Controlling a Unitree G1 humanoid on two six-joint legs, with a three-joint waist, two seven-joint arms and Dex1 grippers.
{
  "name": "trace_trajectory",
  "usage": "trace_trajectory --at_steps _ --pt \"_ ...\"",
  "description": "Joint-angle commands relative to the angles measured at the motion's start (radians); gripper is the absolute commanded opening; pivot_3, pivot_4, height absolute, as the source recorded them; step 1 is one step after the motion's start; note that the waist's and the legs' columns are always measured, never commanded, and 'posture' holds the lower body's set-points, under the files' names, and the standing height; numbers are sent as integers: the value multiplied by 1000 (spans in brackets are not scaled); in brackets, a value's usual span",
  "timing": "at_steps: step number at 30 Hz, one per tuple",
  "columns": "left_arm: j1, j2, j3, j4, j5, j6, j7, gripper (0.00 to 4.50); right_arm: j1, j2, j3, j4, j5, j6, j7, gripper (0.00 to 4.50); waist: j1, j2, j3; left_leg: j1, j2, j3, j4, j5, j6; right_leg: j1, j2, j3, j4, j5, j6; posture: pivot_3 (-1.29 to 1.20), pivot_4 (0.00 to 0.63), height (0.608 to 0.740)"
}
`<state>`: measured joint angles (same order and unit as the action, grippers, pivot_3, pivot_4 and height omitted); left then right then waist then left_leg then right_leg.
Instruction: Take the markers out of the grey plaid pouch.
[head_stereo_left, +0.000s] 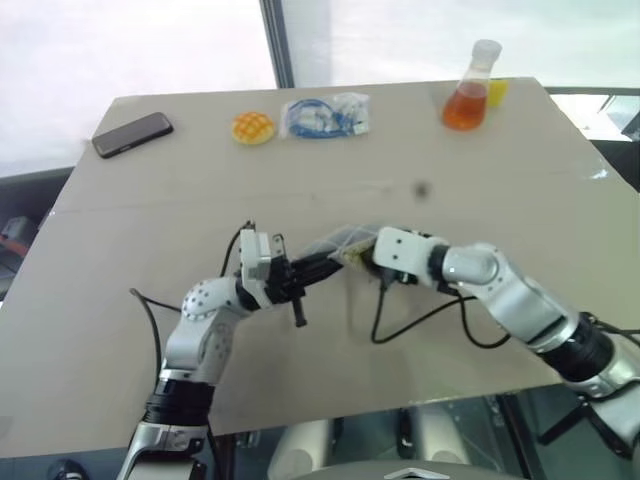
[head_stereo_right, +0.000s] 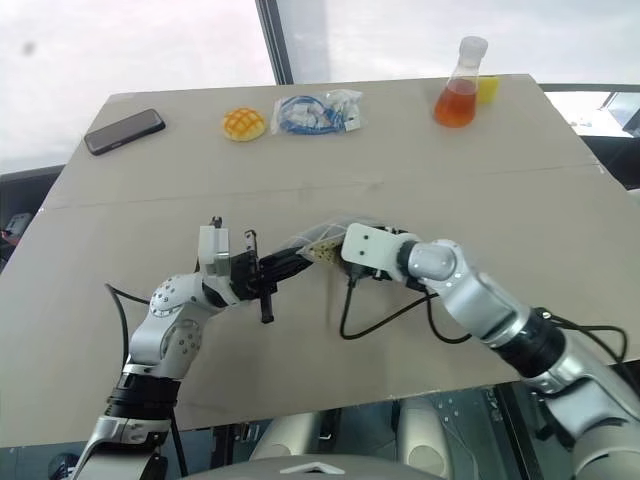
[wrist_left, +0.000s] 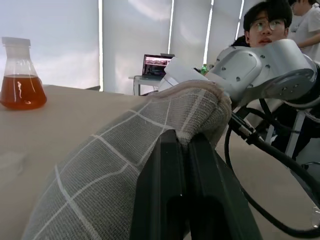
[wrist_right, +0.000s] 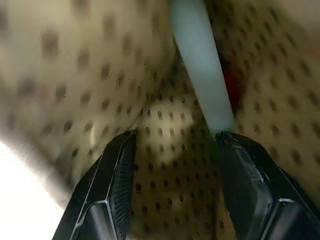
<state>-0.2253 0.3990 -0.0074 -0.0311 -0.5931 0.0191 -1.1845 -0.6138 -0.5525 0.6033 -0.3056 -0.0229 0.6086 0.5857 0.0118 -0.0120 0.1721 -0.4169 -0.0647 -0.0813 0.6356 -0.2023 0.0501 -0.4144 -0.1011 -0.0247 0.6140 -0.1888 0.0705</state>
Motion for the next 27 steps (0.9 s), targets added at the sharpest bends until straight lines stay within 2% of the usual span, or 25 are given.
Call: trace_trajectory --at_steps 1,5,7,8,9,11,13,20,27 --pt "2 -6 9 -63 -34 0 -15 0 -16 48 -53 45 -39 -79 -35 2577 0 0 0 0 0 0 0 0 0 0 0 0 0 0 0 0 150 740" --pt "7 -8 -6 -84 -61 36 -36 0 -36 180 -36 304 -118 -307 -135 2577 -3 0 0 1 0 0 0 0 0 0 0 0 0 0 0 0 150 740" --pt "7 -12 -8 -87 -66 49 -39 0 -32 232 -35 439 -126 -408 -133 2577 -12 0 0 2 0 0 0 1 -1 0 1 1 1 0 0 0 150 740" --pt "7 -15 -7 -88 -65 53 -39 0 -30 239 -34 478 -131 -444 -120 2052 -12 0 0 2 0 0 0 1 -1 0 2 2 2 0 0 0 150 740" --pt "3 -18 0 -82 -63 54 -36 0 -21 246 -47 497 -124 -460 -108 1798 -12 0 0 2 0 0 0 1 -2 0 2 2 3 0 0 0 150 740" --pt "-11 -15 32 -44 -61 52 -33 0 8 213 -94 444 -116 -451 -85 833 -13 0 0 2 0 0 0 1 -2 -1 2 3 3 0 -1 0 150 740" --pt "-22 -10 60 -5 -66 59 -39 0 47 167 -146 351 -105 -419 -54 265 -9 -1 -1 3 -1 0 0 1 -2 0 2 3 3 0 0 0 150 740" --pt "-80 -12 99 97 -87 80 -56 0 179 14 -321 -48 8 -185 78 242 1 0 -1 2 0 0 0 1 -2 0 2 3 5 0 0 0 150 740" --pt "-143 -28 83 182 -50 58 -81 0 231 -6 -503 -322 254 85 128 240 1 0 0 2 1 0 0 1 -2 0 2 4 4 -2 3 0 150 740"
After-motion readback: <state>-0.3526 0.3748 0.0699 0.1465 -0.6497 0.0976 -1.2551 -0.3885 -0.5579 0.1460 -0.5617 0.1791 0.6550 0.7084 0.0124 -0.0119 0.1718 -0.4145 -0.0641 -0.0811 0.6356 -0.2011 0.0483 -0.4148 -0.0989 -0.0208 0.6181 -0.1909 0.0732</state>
